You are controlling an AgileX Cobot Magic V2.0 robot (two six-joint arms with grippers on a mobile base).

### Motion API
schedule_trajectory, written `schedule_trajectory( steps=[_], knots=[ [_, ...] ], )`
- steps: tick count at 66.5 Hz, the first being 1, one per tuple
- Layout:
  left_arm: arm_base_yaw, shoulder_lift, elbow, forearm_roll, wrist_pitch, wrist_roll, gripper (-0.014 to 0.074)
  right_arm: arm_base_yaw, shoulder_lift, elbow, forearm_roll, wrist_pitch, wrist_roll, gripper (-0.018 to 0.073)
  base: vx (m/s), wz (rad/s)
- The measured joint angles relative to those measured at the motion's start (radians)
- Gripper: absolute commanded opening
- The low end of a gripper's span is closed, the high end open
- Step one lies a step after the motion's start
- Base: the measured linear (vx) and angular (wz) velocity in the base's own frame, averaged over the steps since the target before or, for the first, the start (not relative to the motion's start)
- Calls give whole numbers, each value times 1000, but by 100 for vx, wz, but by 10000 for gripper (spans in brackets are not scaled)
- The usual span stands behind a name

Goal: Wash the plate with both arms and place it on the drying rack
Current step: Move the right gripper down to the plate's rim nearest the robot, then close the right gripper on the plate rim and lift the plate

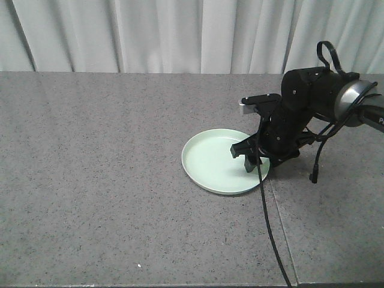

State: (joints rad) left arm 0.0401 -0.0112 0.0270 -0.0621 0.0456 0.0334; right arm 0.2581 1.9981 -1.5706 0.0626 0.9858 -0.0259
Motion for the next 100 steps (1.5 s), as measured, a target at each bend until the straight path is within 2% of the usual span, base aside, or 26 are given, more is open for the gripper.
schedule_trajectory(
  steps=[16,27,48,62,77,100],
  knots=[
    [0,0,0,0,0,0,-6,0,6,-4,6,-7,0,128,0,0],
    [0,0,0,0,0,0,-6,0,8,-8,13,-21,6,-15,0,0],
    [0,0,0,0,0,0,-6,0,-3,-10,40,-28,13,-5,0,0],
    [0,0,0,0,0,0,-6,0,-73,-6,95,0,-6,-4,0,0],
    [0,0,0,0,0,0,-6,0,-212,91,221,-8,-89,-3,0,0],
    [0,0,0,0,0,0,-6,0,-409,290,458,-41,-276,-3,0,0]
  ],
)
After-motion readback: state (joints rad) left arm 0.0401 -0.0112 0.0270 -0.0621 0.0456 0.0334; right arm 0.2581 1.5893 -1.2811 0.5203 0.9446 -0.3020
